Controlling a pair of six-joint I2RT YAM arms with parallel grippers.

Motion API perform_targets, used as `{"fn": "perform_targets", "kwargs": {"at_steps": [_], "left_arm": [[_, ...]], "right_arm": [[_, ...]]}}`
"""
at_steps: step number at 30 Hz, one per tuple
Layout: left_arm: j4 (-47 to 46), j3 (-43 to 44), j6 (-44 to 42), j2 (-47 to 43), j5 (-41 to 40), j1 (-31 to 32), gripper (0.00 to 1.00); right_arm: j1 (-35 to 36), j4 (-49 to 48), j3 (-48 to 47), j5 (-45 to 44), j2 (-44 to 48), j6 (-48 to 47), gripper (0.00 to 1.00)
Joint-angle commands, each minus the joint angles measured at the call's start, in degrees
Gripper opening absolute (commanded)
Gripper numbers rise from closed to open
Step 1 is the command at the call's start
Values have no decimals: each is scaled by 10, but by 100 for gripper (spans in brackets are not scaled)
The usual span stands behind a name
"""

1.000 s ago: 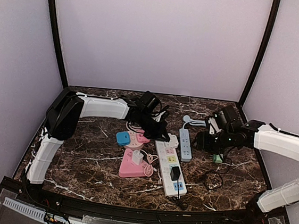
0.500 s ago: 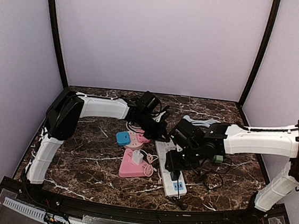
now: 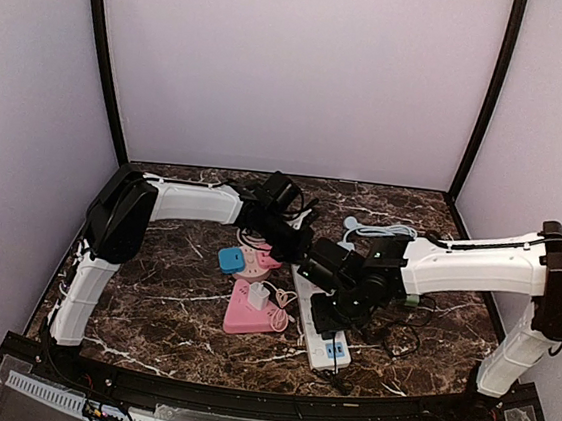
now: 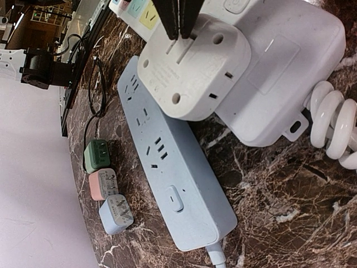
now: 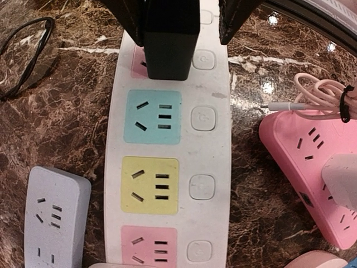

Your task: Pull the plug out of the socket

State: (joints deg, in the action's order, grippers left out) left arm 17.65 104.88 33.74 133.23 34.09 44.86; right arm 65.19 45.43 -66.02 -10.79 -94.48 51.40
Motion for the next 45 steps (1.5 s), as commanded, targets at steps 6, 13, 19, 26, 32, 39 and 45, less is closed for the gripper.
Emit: {"fn": "perform_targets", "kwargs": {"at_steps": [6, 13, 19, 26, 32, 39, 45], "left_arm": [[16, -8, 4, -3, 4, 5, 2], [21, -15, 2, 7, -4, 8, 2], [39, -15, -8, 18, -24, 15, 2], [62, -8, -19, 29, -39, 23, 2], [75, 0, -20, 43, -42, 28, 2], [88, 9, -23, 52, -47, 31, 2], [96, 11, -26, 56, -50, 32, 2]], "right_arm": [[14, 47, -42, -32, -35, 4, 24], [15, 71, -58, -52, -35, 4, 15], [11, 66, -73, -61, -26, -12, 14], [-25, 22, -35, -33, 8, -35, 14], [-49, 2, 2, -20, 41, -39, 14], [-38, 18, -24, -38, 17, -49, 12], [-6, 73, -78, -83, -50, -52, 11]]}}
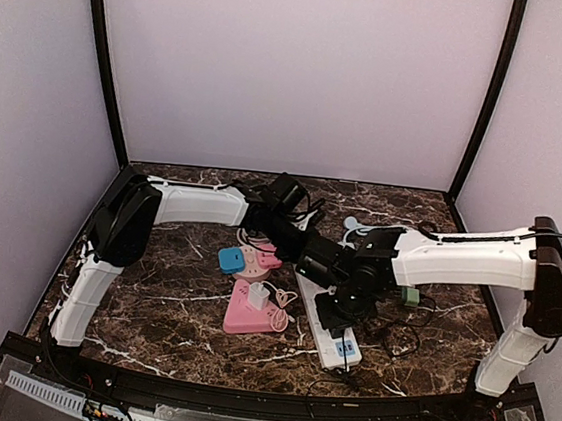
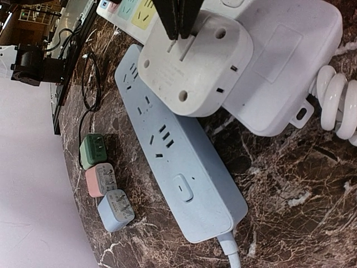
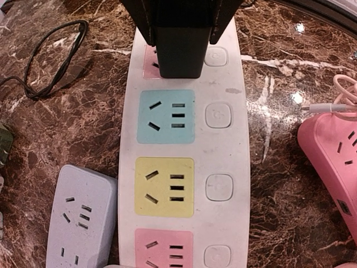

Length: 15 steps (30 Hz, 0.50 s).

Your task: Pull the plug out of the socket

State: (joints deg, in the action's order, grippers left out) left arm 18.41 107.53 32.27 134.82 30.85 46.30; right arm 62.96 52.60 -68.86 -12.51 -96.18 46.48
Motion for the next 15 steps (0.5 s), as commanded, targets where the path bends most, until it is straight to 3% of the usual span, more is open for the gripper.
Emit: {"fn": "perform_targets", "kwargs": {"at_steps": [1, 15], "left_arm": [[89, -15, -11, 41, -18, 18, 2], [96, -16, -12, 46, -16, 18, 2]], "right_arm": [[17, 3, -50, -67, -35, -3, 11], [-49, -140, 81, 49, 107, 0, 12]]}}
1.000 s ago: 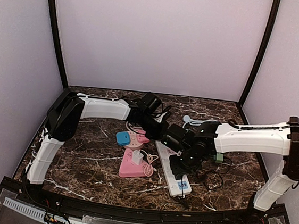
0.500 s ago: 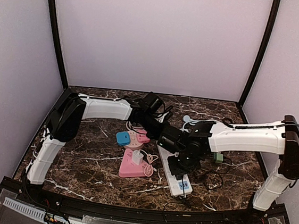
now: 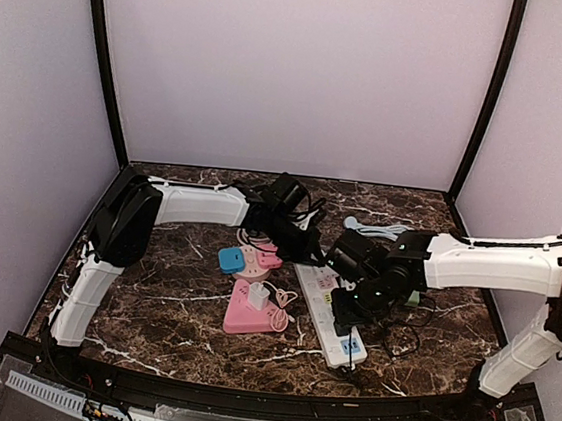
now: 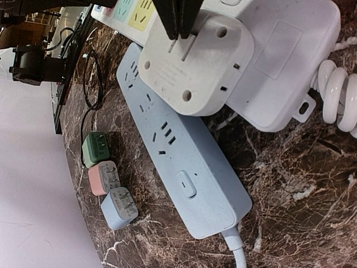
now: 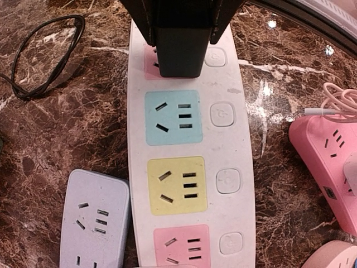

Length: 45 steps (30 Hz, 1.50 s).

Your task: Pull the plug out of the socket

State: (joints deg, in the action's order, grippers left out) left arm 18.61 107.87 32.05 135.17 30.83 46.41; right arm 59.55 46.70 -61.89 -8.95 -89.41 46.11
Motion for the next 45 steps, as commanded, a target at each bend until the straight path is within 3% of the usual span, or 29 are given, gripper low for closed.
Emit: {"fn": "perform_targets", "kwargs": {"at_steps": [1, 12, 22, 36, 45], "left_arm": [[95, -19, -10, 43, -15, 17, 2], [101, -18, -11, 44, -19, 21, 2], [111, -1, -14, 37, -17, 21, 2], [130, 51, -19, 16, -14, 21, 2], [136, 59, -21, 5, -18, 21, 2]], "right_arm": [[-15, -79, 10, 13, 39, 3, 12], [8, -8, -59, -43, -4, -15, 11], [-26, -8, -32, -55, 60, -18, 12], [-294, -103, -12, -28, 189, -130, 14], [-471, -166, -31, 15, 170, -182, 14]]}}
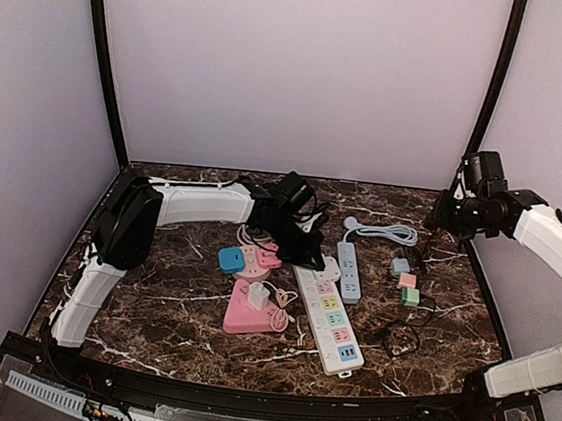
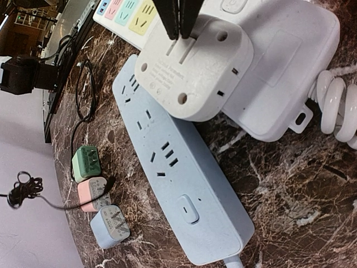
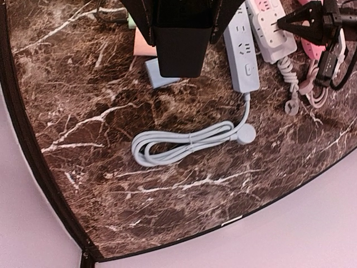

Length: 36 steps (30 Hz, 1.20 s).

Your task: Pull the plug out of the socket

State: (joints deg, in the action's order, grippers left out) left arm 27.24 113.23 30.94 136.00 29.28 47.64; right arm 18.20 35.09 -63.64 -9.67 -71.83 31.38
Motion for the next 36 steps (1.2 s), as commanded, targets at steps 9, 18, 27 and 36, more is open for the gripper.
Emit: {"fn": "perform_targets", "kwargs": {"at_steps": [9, 18, 27, 36], "left_arm": [[55, 6, -11, -9, -5, 9, 2], [54, 6, -10, -9, -4, 9, 2], [53, 5, -8, -9, -2, 8, 2], [51, 4, -8, -10, -3, 8, 2]], "right_arm": [[-197, -116, 13, 90, -42, -35, 14], [-237, -171, 11, 156, -138, -31, 15], [-271, -203, -2, 161, -206, -34, 15], [-293, -193, -38, 153, -248, -61, 16]]}}
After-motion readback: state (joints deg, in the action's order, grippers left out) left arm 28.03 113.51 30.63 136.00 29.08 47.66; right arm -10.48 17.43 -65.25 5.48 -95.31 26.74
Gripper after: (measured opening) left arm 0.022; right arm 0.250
